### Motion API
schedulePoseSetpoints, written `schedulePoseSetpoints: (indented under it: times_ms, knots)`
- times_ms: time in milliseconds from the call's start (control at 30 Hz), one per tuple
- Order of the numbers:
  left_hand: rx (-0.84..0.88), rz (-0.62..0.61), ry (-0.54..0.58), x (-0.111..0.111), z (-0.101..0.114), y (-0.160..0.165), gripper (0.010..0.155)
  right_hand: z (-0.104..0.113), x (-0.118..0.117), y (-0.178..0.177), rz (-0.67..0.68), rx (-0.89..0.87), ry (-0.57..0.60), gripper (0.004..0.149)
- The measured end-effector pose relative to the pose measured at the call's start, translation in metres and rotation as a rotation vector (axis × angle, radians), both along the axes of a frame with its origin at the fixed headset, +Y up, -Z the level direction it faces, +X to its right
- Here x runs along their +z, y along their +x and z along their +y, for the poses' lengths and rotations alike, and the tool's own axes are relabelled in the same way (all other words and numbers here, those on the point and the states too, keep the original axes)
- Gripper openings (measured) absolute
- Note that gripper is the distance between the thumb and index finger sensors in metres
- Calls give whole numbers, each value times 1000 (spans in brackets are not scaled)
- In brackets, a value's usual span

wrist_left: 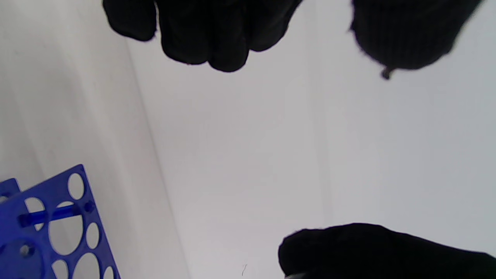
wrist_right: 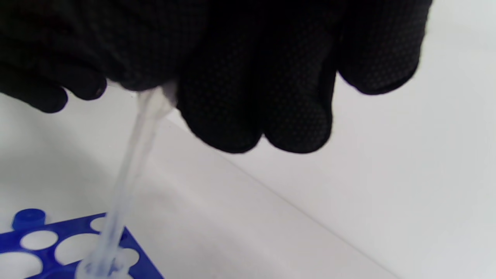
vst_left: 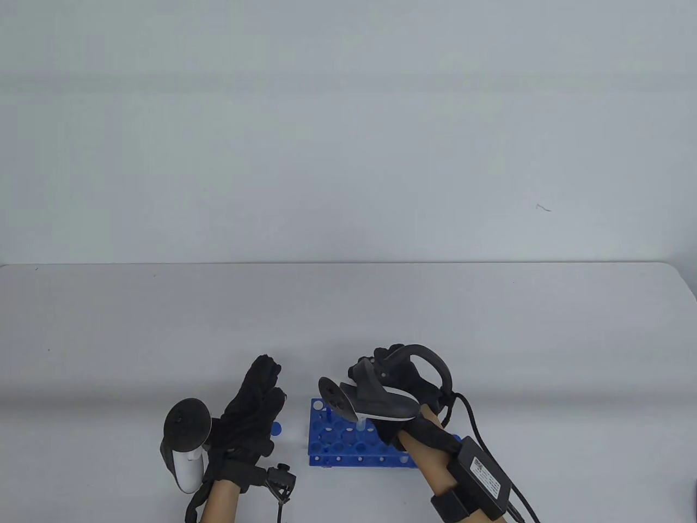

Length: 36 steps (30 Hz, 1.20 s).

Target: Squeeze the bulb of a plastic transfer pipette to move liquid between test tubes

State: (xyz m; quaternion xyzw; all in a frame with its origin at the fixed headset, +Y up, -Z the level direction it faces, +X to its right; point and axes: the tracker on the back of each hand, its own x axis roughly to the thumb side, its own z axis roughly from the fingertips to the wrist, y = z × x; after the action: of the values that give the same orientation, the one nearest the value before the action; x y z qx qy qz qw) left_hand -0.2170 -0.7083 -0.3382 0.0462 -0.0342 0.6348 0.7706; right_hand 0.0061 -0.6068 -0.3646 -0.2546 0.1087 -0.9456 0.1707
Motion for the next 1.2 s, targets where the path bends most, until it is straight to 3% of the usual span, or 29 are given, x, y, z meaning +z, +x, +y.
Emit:
schedulePoseSetpoints:
  times_ms: [333,1200]
  knots:
    - [8,3,0,1,1,-2,93,-29,-9,-3,-6,10,-35,40]
    - [12,-1,5,1,2,-2,93,-20,-7,-1,-55,-5,-93,48]
